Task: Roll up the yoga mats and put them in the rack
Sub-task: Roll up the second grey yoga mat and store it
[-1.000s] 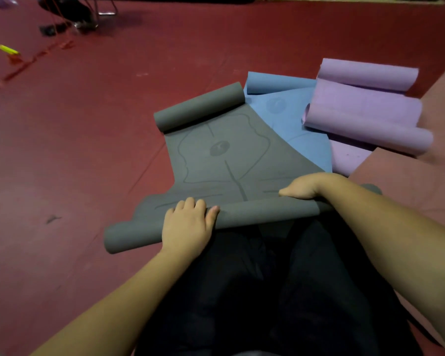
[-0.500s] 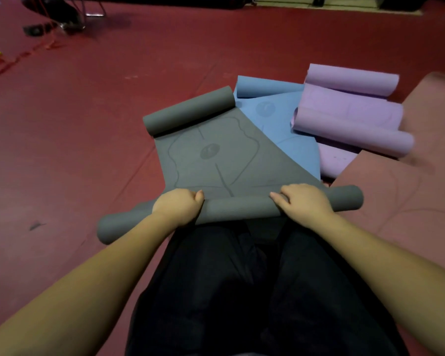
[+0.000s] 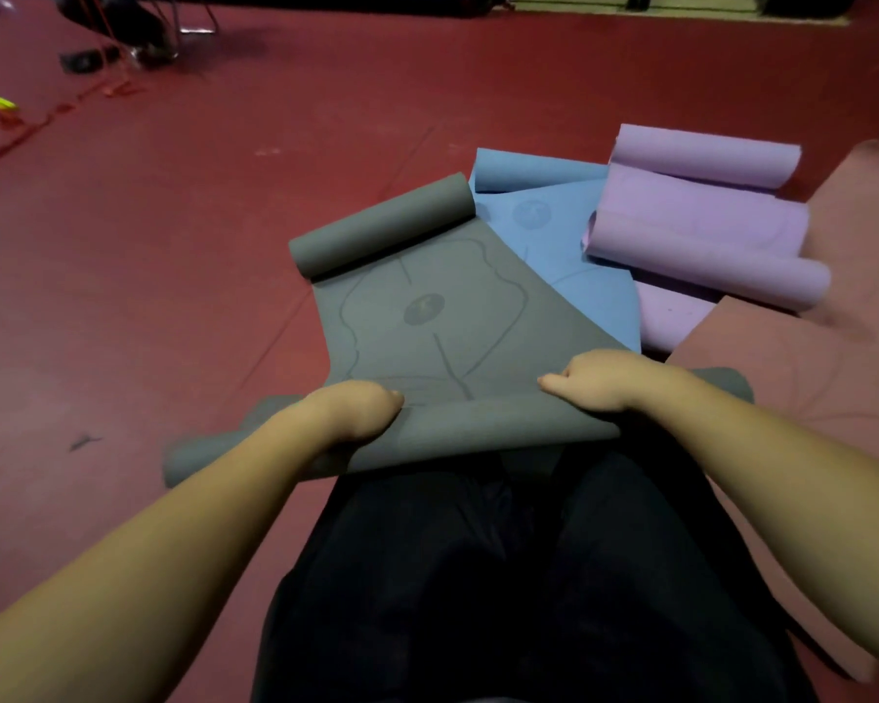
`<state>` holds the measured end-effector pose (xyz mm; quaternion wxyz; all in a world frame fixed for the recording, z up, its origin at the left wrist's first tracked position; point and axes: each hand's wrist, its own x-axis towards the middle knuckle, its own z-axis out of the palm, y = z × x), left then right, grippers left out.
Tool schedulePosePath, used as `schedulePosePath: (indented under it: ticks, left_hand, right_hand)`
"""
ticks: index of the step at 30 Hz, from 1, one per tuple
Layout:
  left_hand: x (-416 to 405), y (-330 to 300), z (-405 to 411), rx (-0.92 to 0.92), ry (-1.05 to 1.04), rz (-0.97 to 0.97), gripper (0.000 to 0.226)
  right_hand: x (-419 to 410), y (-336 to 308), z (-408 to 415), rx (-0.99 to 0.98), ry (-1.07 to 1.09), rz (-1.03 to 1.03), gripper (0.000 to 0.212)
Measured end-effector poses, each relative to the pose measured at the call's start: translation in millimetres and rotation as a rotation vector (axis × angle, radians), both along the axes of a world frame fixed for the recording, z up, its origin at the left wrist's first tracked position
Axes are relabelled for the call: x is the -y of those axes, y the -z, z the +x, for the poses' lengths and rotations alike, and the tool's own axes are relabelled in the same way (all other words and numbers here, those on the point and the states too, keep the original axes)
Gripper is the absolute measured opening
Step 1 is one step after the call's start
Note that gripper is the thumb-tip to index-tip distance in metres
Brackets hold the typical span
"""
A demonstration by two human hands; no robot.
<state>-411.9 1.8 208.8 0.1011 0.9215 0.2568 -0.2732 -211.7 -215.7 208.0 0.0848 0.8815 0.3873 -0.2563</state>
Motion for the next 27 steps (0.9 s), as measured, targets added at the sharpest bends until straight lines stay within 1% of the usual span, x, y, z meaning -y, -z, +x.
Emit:
schedulePosePath:
  ticks: [1, 2, 3, 5, 6, 8, 9, 10, 11, 13, 14, 17, 19, 21, 24, 27]
  left_hand:
    - [0.2, 5.7, -5.7, -0.030, 0.044, 0.018, 0.045]
    - [-2.6, 13.7, -10.1, -0.022, 0.056, 0.049, 0.039]
    - [-4.7, 19.0, -13.2, 0.026, 0.031, 0.078, 0.035]
    - [-0.8, 19.5, -17.4, 0.201, -0.104, 0.080, 0.033]
    - [5.9, 16.4, -19.8, 0.324, -0.149, 0.077, 0.031]
    - [24.9, 12.4, -25.4, 0.469, -0.150, 0.183, 0.051]
    - [35.6, 15.1, -30.7, 0.518, -0.119, 0.253, 0.055]
    - [42.3, 22.4, -36.1, 0.561, -0.066, 0.332, 0.054]
    - [46.9, 26.9, -41.1, 0.568, -0.049, 0.374, 0.053]
    - [45.4, 30.9, -42.9, 0.530, -0.036, 0.349, 0.053]
    - [40.9, 30.7, -40.9, 0.539, -0.030, 0.353, 0.054]
    - [31.8, 27.4, -31.9, 0.554, -0.003, 0.330, 0.061]
    - [27.1, 24.6, -26.1, 0.541, 0.003, 0.319, 0.066]
    - [23.2, 21.8, -19.2, 0.520, -0.002, 0.306, 0.063]
    - [16.4, 13.8, -6.4, 0.436, -0.042, 0.218, 0.060]
    - [5.4, 10.8, 3.1, 0.354, -0.055, 0.141, 0.062]
  right_hand:
    - [-2.9, 0.2, -2.1, -0.022, 0.010, -0.031, 0.067]
    - [-6.1, 0.8, -3.3, -0.053, 0.023, -0.052, 0.067]
    - [-9.4, 0.1, -3.3, -0.090, 0.033, -0.062, 0.066]
    - [-12.8, -1.0, 0.1, -0.165, 0.053, -0.076, 0.065]
    - [-14.3, -0.4, 2.3, -0.195, 0.055, -0.085, 0.064]
    - [-17.6, 2.6, 7.9, -0.238, 0.047, -0.103, 0.063]
    - [-20.1, 3.8, 10.4, -0.251, 0.044, -0.109, 0.063]
    - [-21.4, 4.4, 13.0, -0.259, 0.048, -0.121, 0.063]
    - [-23.7, 5.9, 14.5, -0.261, 0.048, -0.130, 0.063]
    - [-25.2, 8.7, 17.0, -0.259, 0.050, -0.134, 0.062]
    - [-25.1, 9.7, 16.9, -0.261, 0.054, -0.129, 0.062]
    - [-21.6, 16.4, 16.4, -0.226, 0.038, -0.050, 0.056]
    - [-16.8, 17.1, 12.6, -0.112, 0.024, 0.072, 0.050]
    - [-7.8, 15.2, 8.3, 0.007, 0.025, 0.196, 0.051]
    - [9.0, 20.1, -1.1, 0.116, -0.010, 0.286, 0.055]
    - [19.7, 36.7, -13.8, 0.292, -0.018, 0.385, 0.053]
